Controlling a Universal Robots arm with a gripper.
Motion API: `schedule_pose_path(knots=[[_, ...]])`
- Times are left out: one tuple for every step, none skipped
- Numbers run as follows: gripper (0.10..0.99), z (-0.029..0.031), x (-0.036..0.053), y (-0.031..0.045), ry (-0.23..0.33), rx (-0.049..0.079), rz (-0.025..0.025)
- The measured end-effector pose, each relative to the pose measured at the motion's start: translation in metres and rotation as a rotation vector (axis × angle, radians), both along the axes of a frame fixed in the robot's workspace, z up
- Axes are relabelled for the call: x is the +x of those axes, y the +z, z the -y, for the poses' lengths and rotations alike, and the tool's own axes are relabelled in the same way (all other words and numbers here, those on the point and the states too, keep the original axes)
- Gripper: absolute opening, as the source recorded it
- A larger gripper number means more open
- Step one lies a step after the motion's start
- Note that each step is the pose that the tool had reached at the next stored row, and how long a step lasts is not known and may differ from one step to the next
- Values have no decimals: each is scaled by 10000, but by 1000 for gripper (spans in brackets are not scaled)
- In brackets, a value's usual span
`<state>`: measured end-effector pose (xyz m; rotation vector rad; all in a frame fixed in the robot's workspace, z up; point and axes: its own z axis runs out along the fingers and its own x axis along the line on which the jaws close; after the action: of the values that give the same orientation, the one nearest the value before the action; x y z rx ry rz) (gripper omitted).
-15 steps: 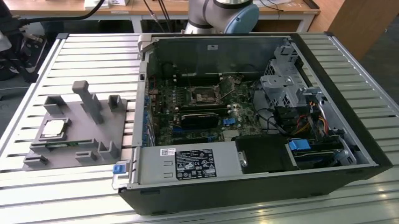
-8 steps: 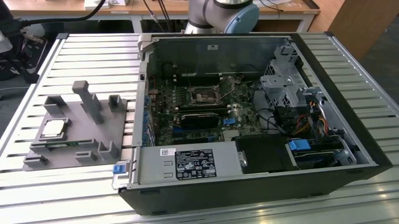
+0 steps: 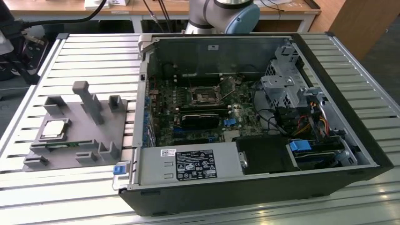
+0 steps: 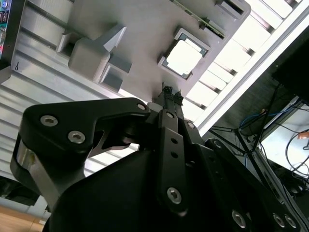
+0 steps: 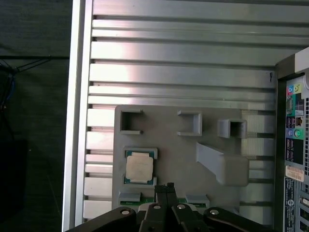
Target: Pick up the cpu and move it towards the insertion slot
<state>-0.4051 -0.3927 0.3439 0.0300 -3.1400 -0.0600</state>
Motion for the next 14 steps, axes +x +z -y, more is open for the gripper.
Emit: schedule_pose_path(knots=[[106,0,0,-4,0,1,1],[106,0,0,-9,0,1,2],[106,0,0,-12,0,0,0],[106,0,0,-16,0,0,0],[106,0,0,-20,0,0,0],[106,0,0,-25,0,0,0],[106,0,0,-29,0,0,0],[106,0,0,-33,0,0,0],[106,0,0,-37,0,0,0],[106,0,0,-41,0,0,0],[106,0,0,-45,0,1,0],[106,0,0,-49,0,1,0],[106,0,0,-53,0,0,0],[106,0,0,-56,0,0,0]])
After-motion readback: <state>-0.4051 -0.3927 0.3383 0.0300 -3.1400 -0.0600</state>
